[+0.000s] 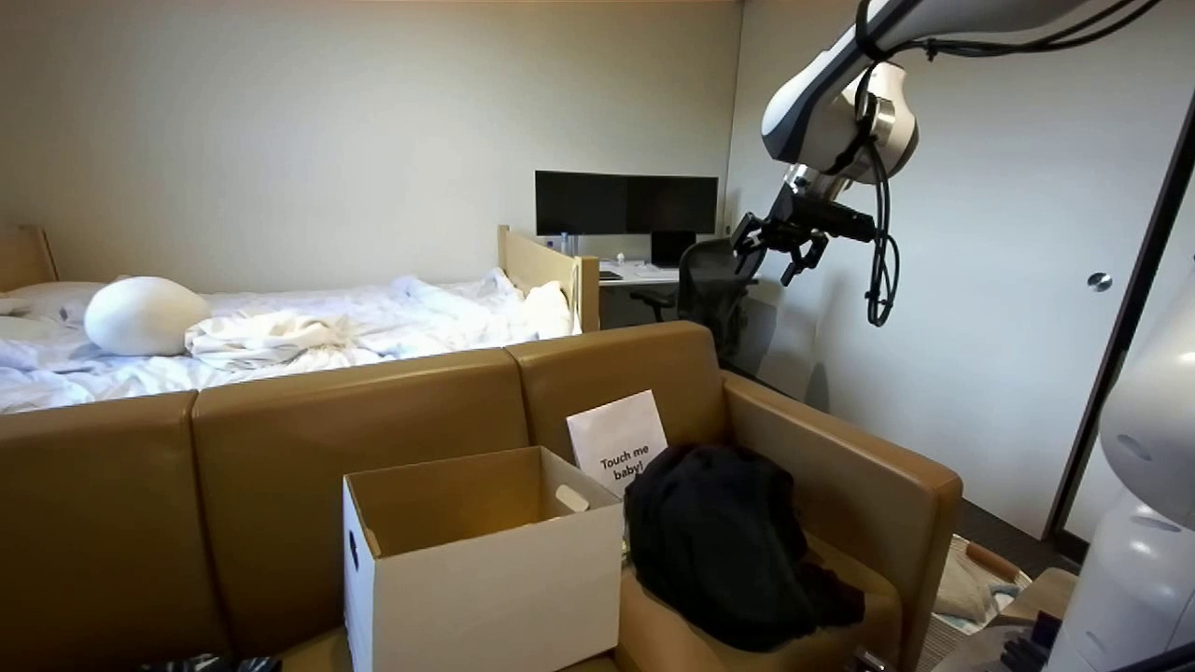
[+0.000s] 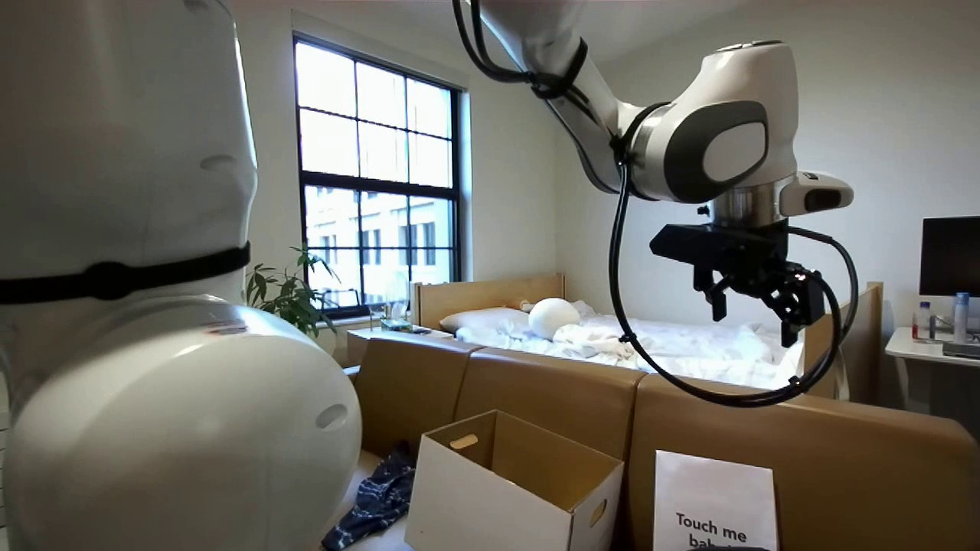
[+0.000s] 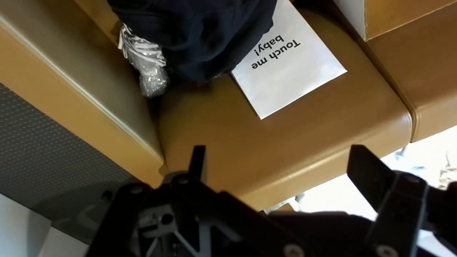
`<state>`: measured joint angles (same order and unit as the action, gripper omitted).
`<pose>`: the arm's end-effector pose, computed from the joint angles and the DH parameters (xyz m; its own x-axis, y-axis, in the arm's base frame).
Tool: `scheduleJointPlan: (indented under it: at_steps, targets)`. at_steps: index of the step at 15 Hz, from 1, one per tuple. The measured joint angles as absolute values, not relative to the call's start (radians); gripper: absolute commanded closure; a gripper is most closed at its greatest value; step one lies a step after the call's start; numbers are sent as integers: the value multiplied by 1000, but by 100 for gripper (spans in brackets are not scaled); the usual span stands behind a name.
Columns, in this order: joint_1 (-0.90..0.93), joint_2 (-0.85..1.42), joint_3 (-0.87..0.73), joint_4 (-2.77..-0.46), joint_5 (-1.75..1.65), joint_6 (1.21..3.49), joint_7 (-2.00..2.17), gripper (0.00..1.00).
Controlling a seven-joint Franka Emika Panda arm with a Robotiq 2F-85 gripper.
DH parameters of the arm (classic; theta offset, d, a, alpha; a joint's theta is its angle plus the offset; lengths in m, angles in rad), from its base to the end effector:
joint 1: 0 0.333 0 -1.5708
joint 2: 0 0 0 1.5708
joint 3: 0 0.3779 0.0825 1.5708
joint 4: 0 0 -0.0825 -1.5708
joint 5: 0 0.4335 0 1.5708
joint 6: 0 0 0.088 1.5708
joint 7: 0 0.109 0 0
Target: Put the black jersey inside the box
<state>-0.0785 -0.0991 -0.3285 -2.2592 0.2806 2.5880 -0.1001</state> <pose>0.5261 -0.2362 0.4784 0.7714 -0.4957 0.3990 -0.4436 -0.8685 -0.2212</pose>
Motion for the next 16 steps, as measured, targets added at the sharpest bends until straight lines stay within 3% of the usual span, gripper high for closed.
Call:
scheduleJointPlan:
  at_steps: [7, 16]
  targets:
    - [-15, -230, -229, -2437, 411, 2883, -85, 0]
    - [-42, 101, -275, -2229, 360, 2893, 106, 0]
